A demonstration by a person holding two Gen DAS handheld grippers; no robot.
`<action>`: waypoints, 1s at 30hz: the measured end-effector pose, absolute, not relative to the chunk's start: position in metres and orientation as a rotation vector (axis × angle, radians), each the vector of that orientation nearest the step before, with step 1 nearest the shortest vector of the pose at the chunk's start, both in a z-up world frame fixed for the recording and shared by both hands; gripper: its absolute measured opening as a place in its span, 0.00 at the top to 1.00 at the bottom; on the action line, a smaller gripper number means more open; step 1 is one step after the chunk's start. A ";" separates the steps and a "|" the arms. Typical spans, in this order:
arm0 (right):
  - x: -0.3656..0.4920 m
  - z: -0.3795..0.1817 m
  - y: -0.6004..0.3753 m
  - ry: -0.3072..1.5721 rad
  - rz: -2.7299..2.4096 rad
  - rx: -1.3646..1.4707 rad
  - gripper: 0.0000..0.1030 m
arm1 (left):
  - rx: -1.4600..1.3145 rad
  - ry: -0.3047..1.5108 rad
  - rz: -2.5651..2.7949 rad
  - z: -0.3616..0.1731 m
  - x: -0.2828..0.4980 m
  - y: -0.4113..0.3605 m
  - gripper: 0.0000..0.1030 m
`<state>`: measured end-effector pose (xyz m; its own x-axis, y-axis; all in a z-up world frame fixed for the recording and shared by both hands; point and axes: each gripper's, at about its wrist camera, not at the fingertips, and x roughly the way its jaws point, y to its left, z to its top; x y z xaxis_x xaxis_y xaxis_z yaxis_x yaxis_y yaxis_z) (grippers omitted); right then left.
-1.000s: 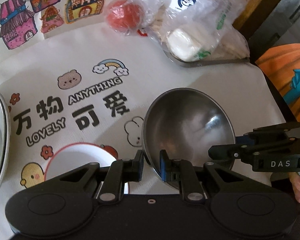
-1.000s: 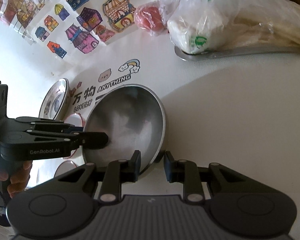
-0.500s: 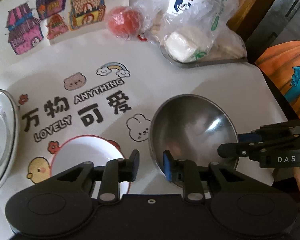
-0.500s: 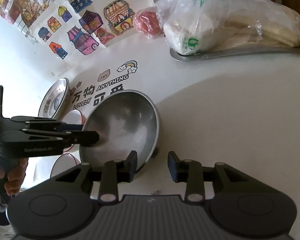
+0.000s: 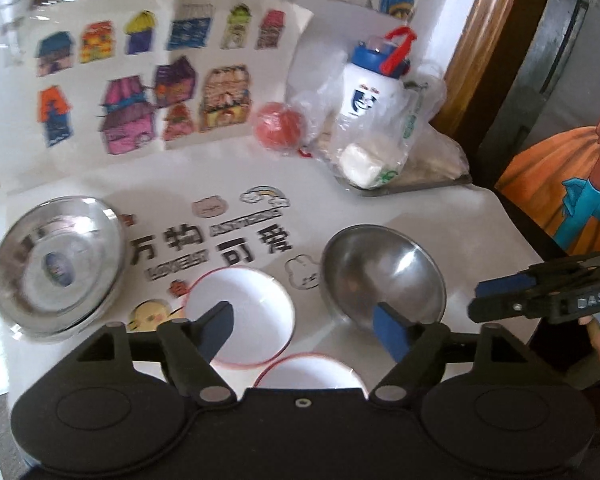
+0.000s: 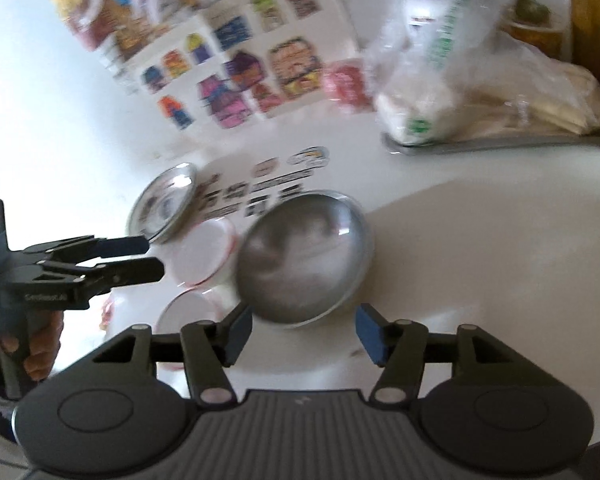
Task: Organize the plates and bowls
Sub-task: 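Lower the steel bowl onto the table and open both grippers, then move both tools to the rim of a red-rimmed white bowl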
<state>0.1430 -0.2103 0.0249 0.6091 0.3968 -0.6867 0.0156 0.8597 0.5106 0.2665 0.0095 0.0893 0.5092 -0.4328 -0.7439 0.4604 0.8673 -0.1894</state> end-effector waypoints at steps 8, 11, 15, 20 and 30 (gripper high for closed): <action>0.143 0.029 -0.168 0.930 0.329 0.489 0.30 | 0.024 0.927 -0.460 0.076 0.246 0.045 0.19; 0.148 0.024 -0.155 0.946 0.339 0.493 0.31 | 0.010 0.960 -0.452 0.065 0.245 0.052 0.19; 0.154 0.017 -0.140 0.943 0.326 0.479 0.39 | -0.005 1.005 -0.455 0.049 0.250 0.055 0.19; 0.165 0.009 -0.126 0.967 0.314 0.454 0.49 | -0.021 1.044 -0.464 0.034 0.257 0.054 0.20; 0.178 0.001 -0.116 0.980 0.299 0.439 0.55 | -0.027 1.067 -0.477 0.026 0.266 0.052 0.23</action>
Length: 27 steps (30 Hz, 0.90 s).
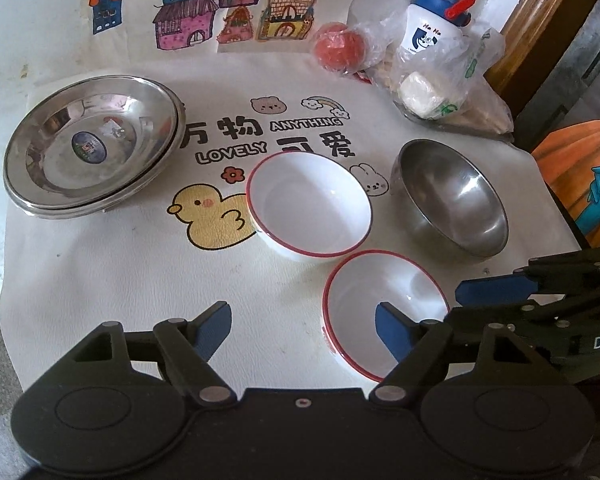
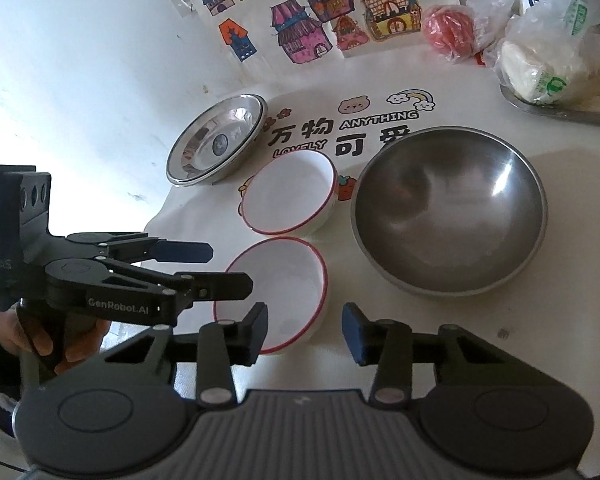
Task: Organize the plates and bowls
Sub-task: 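Move both tools to the rim of a red-rimmed white bowl, then close the left gripper on the white bowl rim while the right gripper grips it too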
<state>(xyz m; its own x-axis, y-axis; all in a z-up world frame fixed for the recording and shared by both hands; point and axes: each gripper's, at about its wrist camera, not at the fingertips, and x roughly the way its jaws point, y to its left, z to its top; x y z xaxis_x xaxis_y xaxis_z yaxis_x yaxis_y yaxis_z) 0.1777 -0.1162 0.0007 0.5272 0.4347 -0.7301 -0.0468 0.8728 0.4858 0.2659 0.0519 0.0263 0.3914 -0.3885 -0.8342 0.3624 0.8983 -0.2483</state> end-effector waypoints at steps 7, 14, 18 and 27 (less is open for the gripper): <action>0.183 -0.004 -0.114 0.992 0.286 0.433 0.61 | -0.017 1.092 -0.496 0.021 0.269 0.049 0.42; 0.188 -0.010 -0.113 1.005 0.277 0.426 0.72 | -0.016 1.126 -0.522 0.014 0.272 0.045 0.65; 0.188 -0.011 -0.113 1.006 0.281 0.430 0.75 | -0.023 1.131 -0.539 0.013 0.272 0.042 0.75; 0.187 -0.012 -0.112 1.003 0.292 0.436 0.81 | -0.040 1.130 -0.550 0.014 0.270 0.039 0.86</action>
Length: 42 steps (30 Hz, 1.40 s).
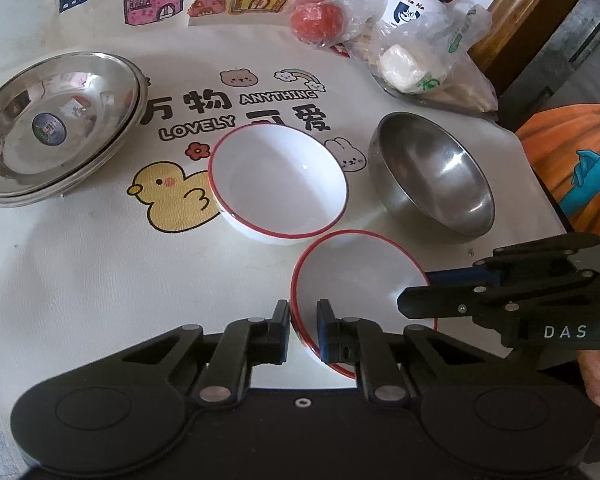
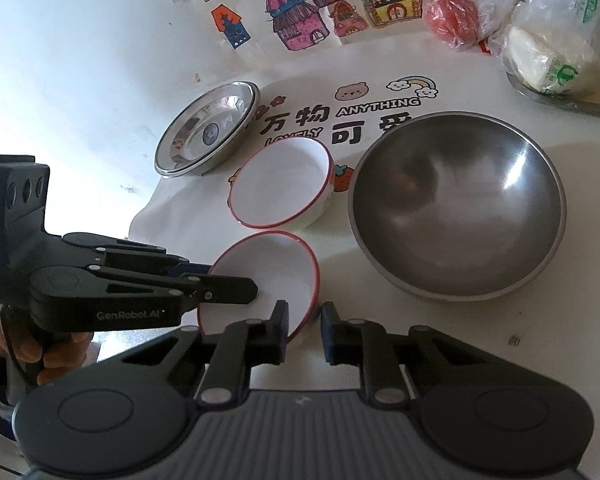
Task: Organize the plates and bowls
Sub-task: 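Close the left gripper on the white bowl rim while the right gripper grips it too, then carry the white bowl with both grippers and lower it into the steel bowl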
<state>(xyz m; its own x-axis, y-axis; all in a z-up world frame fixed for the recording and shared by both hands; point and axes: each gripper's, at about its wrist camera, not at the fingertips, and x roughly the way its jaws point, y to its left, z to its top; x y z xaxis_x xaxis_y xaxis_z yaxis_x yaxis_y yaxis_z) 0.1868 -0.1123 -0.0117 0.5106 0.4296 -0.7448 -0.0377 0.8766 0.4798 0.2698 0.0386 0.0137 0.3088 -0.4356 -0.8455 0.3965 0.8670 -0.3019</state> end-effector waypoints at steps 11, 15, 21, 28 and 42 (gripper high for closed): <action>0.184 -0.016 -0.114 0.989 0.293 0.434 0.82 | -0.007 1.098 -0.527 0.016 0.265 0.035 0.86; 0.180 -0.015 -0.109 0.978 0.286 0.400 0.82 | 0.002 1.072 -0.510 0.018 0.261 0.032 0.87; 0.175 -0.015 -0.114 0.972 0.292 0.425 0.87 | 0.007 1.037 -0.496 0.027 0.252 0.031 0.90; 0.170 -0.008 -0.117 0.941 0.306 0.440 0.88 | -0.027 1.029 -0.467 0.036 0.249 0.035 0.92; 0.166 0.048 -0.150 0.806 0.246 0.427 0.88 | -0.050 0.917 -0.493 0.091 0.264 0.009 0.93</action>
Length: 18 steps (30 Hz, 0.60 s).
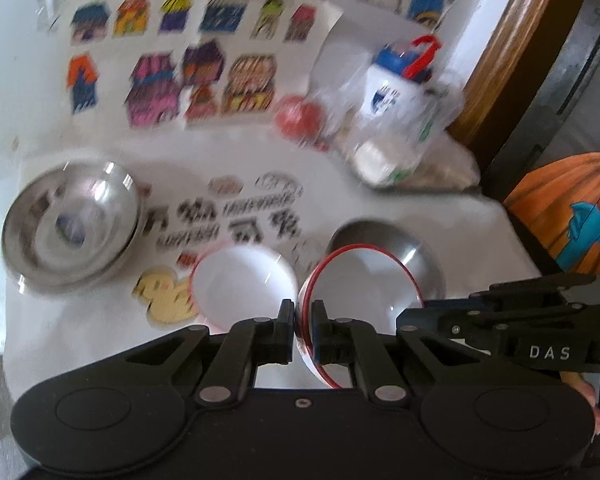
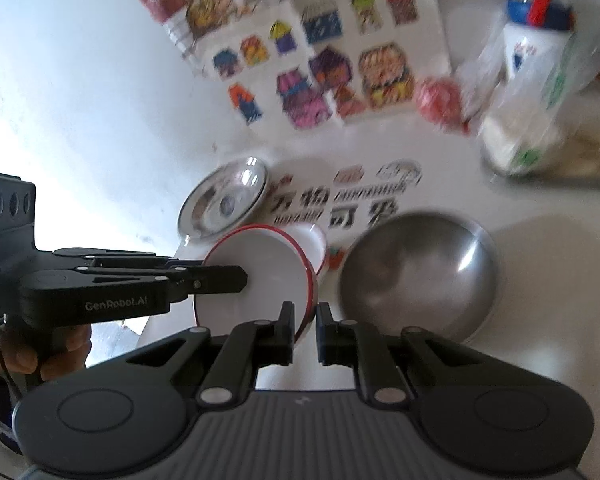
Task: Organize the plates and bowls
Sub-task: 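Carry the white bowl with both grippers and lower it into the steel bowl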
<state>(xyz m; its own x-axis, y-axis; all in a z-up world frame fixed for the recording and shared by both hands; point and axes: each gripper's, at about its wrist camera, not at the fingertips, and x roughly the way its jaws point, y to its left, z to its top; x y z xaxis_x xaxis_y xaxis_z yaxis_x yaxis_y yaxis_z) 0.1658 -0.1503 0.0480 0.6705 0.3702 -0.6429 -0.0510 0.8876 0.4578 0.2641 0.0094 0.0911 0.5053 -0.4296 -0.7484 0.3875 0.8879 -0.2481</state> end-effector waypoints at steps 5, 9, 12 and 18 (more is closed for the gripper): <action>0.167 0.053 -0.178 0.791 0.179 0.427 0.88 | -0.021 0.884 -0.539 0.102 0.280 -0.023 0.93; 0.169 0.046 -0.197 0.818 0.137 0.438 0.88 | 0.002 0.913 -0.568 0.094 0.295 -0.049 0.93; 0.173 0.037 -0.205 0.848 0.122 0.440 0.88 | 0.006 0.958 -0.586 0.081 0.304 -0.060 0.93; 0.186 0.020 -0.210 0.909 0.115 0.425 0.88 | 0.015 1.032 -0.595 0.057 0.318 -0.071 0.94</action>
